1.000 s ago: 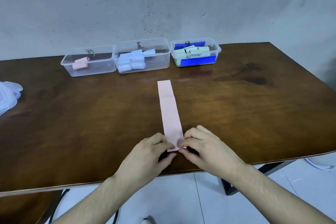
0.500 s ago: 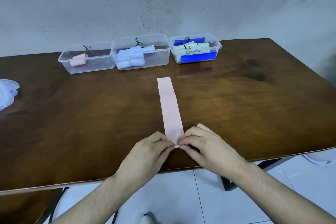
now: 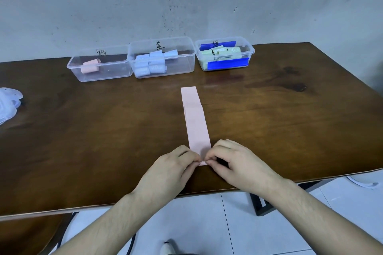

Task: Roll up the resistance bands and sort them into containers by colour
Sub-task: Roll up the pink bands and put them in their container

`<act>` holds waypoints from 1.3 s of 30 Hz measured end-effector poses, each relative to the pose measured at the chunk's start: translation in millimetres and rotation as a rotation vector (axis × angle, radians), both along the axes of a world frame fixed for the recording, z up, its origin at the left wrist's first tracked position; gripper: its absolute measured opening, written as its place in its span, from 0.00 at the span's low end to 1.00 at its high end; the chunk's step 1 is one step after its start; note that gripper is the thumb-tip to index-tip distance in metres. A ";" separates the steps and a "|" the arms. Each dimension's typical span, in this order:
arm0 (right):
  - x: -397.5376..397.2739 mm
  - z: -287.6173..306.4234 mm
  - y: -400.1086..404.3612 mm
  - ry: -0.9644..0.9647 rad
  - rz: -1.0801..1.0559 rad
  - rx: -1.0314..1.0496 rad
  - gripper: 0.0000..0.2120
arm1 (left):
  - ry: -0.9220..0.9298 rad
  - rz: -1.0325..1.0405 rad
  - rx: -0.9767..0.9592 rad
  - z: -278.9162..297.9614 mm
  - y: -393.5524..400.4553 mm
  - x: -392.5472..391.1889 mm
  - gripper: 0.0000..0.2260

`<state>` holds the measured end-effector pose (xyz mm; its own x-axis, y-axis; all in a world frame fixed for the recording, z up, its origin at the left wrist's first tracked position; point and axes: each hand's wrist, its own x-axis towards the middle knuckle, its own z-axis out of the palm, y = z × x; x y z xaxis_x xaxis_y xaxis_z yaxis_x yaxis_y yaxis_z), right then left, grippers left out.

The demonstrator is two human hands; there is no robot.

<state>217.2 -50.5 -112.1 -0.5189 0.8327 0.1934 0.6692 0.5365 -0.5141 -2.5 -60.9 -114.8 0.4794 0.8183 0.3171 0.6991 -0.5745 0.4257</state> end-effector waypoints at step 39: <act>-6.0 -2.3 9.8 -0.026 -0.041 0.135 0.05 | -0.077 0.117 -0.124 7.1 15.9 0.6 0.04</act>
